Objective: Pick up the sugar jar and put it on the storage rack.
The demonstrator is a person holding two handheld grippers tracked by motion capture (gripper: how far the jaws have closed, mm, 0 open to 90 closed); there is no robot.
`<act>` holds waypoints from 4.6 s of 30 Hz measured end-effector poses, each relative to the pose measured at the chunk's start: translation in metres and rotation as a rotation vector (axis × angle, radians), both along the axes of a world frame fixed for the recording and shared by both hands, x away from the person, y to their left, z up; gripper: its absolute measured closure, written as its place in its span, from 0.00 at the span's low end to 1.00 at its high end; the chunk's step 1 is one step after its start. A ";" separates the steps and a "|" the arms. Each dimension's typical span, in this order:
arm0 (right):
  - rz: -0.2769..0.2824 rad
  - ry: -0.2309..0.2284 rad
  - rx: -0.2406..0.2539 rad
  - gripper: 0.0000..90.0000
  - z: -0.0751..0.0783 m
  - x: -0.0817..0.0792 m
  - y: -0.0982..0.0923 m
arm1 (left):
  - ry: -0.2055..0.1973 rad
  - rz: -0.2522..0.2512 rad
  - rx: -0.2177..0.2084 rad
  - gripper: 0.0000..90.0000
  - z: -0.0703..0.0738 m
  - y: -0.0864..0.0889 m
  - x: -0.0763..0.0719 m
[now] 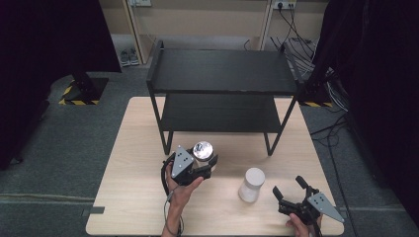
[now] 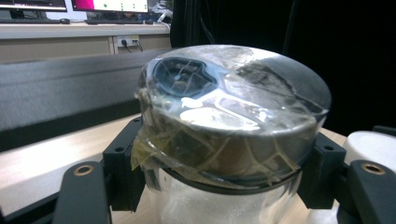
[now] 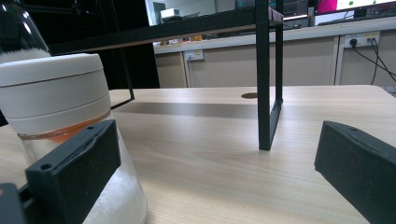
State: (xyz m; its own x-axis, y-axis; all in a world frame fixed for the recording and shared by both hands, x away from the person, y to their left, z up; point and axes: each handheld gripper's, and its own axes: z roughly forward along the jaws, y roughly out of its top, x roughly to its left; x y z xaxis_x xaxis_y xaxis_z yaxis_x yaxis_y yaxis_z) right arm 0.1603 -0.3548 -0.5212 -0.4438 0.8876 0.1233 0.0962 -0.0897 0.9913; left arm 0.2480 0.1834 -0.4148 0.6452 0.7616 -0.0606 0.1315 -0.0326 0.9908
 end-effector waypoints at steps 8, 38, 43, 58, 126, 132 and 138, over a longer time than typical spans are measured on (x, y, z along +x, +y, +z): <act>0.000 0.001 -0.001 0.00 0.000 0.000 0.000 | -0.004 -0.027 -0.008 0.34 0.022 0.001 0.005; 0.001 0.002 0.000 0.00 0.000 0.000 0.000 | -0.009 -0.081 0.044 0.34 0.133 0.001 0.034; 0.001 0.001 0.000 0.00 0.000 0.000 0.000 | 0.004 -0.081 0.064 0.34 0.160 0.001 0.041; 0.000 0.001 -0.001 0.00 0.000 0.000 0.000 | 0.013 -0.082 0.053 0.34 0.217 0.007 0.060; 0.000 -0.003 -0.015 0.00 0.001 0.000 0.001 | -0.013 0.228 -0.015 0.00 0.231 -0.037 0.107; -0.001 -0.002 -0.012 0.00 0.000 0.000 0.001 | -0.025 0.218 -0.031 0.00 0.230 -0.039 0.094; -0.001 -0.003 -0.011 0.00 0.000 0.000 0.001 | -0.029 0.198 -0.041 0.00 0.229 -0.038 0.086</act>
